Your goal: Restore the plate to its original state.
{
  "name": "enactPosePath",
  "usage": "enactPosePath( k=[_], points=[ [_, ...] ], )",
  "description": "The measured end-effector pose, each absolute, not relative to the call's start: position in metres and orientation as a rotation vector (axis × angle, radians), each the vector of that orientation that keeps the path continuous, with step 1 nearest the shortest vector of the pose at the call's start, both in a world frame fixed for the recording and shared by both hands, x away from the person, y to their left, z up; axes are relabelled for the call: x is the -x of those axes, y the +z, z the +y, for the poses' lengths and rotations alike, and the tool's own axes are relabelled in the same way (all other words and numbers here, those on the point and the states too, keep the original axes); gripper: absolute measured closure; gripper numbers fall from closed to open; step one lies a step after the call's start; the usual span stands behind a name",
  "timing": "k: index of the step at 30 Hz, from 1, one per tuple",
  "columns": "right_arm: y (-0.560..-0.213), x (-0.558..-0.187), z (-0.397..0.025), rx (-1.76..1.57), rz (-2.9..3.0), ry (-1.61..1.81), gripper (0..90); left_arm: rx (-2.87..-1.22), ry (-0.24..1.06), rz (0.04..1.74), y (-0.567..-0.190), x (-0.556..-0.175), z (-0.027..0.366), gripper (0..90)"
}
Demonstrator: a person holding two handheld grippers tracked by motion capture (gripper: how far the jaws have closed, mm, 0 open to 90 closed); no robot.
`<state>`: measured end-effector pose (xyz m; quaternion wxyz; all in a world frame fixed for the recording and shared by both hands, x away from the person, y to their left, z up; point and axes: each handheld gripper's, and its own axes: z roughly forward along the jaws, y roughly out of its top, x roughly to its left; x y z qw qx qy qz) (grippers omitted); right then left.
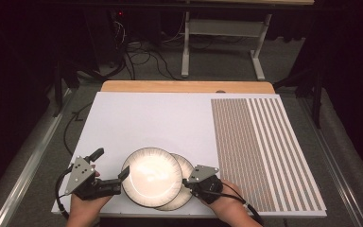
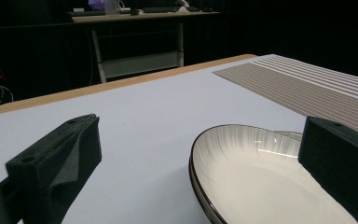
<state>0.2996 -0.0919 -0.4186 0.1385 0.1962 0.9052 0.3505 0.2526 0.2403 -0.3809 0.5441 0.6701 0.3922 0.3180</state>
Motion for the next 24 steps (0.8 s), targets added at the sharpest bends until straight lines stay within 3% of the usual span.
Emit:
enactPosePath(
  k=[24],
  points=[
    [-0.4181,-0.2991,-0.0913,-0.561,2.613,1.0,90.0,-1.592,0.737,0.952,-0.3833,-0.2549,0.2436,0.0]
  ],
)
